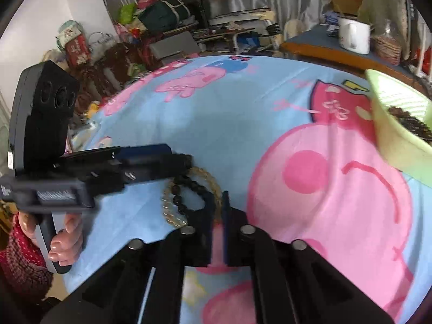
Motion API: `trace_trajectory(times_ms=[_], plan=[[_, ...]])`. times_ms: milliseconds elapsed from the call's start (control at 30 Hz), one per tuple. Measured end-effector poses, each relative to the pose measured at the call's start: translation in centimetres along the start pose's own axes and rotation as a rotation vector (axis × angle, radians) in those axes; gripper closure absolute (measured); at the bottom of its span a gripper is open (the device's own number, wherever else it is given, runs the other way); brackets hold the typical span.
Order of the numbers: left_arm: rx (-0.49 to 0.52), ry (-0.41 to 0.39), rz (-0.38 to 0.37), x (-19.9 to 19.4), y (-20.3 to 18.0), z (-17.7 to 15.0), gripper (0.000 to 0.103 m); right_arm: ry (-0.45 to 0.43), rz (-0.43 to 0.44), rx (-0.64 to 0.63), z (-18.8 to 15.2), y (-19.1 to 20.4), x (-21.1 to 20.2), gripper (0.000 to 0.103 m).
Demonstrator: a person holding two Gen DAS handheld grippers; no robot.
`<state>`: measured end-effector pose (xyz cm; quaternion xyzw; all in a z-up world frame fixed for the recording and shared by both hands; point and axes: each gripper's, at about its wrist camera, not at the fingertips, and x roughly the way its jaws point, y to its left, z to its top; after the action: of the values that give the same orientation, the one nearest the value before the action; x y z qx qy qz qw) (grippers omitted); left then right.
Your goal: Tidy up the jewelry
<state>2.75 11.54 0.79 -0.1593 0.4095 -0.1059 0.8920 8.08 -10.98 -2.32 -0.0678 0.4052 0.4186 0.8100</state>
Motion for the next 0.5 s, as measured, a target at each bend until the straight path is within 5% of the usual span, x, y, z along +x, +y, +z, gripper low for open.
trace_trajectory(times_ms=[167,267,500], plan=[[-0.056,-0.009,-0.003,-0.1,1.3,0.2,0.093,-0.013,-0.092,0.013,-1.1,-1.4,-1.2,0.103],[-0.108,-0.011,-0.04,-0.4,2.2,0.3,0.093,-0.087,-0.031,-0.054,-1.0,0.5,-2.5,0.103],[-0.103,-0.045,-0.139,-2.0,0.4,1.2,0.094,-0.078,0.07,-0.1,-0.2,2.9,-0.9,0.103]])
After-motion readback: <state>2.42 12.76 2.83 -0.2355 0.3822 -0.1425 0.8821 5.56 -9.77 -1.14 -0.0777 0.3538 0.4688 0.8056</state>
